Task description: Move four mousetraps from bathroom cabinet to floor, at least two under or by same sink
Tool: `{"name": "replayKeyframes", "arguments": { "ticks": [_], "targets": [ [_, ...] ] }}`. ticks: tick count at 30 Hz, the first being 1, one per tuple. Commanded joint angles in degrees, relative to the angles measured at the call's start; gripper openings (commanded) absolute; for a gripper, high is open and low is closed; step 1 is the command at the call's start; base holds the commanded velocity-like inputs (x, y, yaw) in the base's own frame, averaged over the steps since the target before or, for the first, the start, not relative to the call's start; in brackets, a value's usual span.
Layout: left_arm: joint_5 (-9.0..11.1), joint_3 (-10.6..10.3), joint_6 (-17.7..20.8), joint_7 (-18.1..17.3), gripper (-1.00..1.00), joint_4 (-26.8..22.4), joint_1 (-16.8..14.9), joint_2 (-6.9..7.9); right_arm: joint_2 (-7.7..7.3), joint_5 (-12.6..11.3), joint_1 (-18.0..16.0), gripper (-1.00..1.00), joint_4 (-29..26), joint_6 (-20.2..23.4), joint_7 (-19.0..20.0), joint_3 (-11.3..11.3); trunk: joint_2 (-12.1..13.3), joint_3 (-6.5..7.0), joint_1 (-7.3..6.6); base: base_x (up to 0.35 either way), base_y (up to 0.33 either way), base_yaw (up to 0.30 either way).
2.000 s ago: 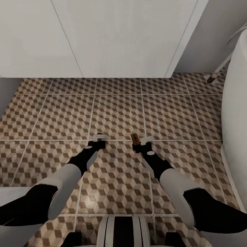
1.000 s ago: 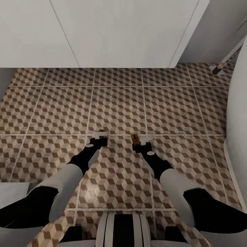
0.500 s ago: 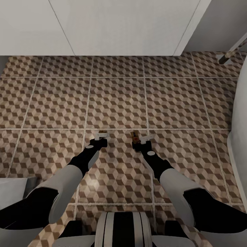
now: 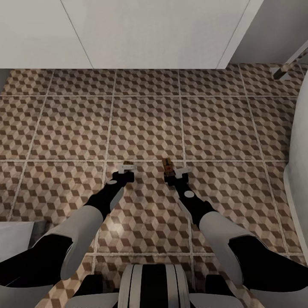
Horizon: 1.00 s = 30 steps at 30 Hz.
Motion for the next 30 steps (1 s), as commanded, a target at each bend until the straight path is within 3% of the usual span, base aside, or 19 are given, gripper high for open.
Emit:
{"name": "replayKeyframes", "arguments": {
  "ticks": [1, 11, 15, 18, 21, 23, 26, 27, 30],
  "targets": [
    [0.34, -0.51, 0.32, 0.60, -1.00, -0.80, 0.00, 0.05, 0.00, 0.65, -0.03, -1.00, -0.11, -0.20, -0.60, 0.24, -0.01, -0.03, -0.01, 0.000, 0.000, 0.000],
    [0.29, -0.49, 0.34, 0.59, -1.00, -8.21, 0.30, 0.25, 0.00, 0.87, -0.03, -1.00, -0.67, -0.43, -2.61, 0.41, -0.01, -0.03, -0.01, 0.000, 0.000, 0.000],
    [0.60, -0.02, 1.52, 0.86, -1.00, -11.14, 0.39, 0.45, 0.00, 0.89, -0.03, -1.00, -1.83, -0.31, -6.57, 0.28, -0.01, -0.03, -0.01, 0.000, 0.000, 0.000],
    [0.72, 0.17, 4.89, 1.07, -1.00, -13.12, 0.37, 0.59, 0.00, 0.92, -0.03, -1.00, -6.04, 0.66, -10.10, 0.24, -0.01, -0.03, -0.01, 0.000, 0.000, 0.000],
    [0.65, 0.23, 9.56, 3.06, -1.00, -18.03, 0.36, 0.56, 0.00, 0.91, -0.03, -1.00, -11.77, 6.19, -12.10, 0.23, -0.01, -0.03, -0.01, 0.000, 0.000, 0.000],
    [0.68, 0.25, 12.13, 5.41, -1.00, -20.61, 0.31, 0.57, 0.00, 0.86, -0.03, -1.00, -15.95, 12.37, -12.37, 0.22, -0.01, -0.03, -0.01, 0.000, 0.000, 0.000],
    [1.07, 0.33, 17.19, 8.71, -1.00, -22.91, 0.16, 0.63, 0.00, 0.73, -0.03, -1.00, -24.49, 24.41, -12.36, 0.22, -0.01, -0.03, -0.01, 0.000, 0.000, 0.000],
    [1.31, 0.34, 21.50, 9.43, -1.00, -23.53, 0.03, 0.63, 0.00, 0.65, -0.17, -1.00, -28.32, 28.93, -12.30, 0.22, -0.01, -0.03, -0.01, 0.000, 0.000, 0.000],
    [1.48, 0.38, 24.54, 9.79, -1.00, -23.50, -0.38, 0.66, 0.00, 0.57, -0.58, -1.00, -30.24, 32.84, -12.25, 0.22, -0.01, -0.03, -0.01, 0.000, 0.000, 0.000]
  ]
}}
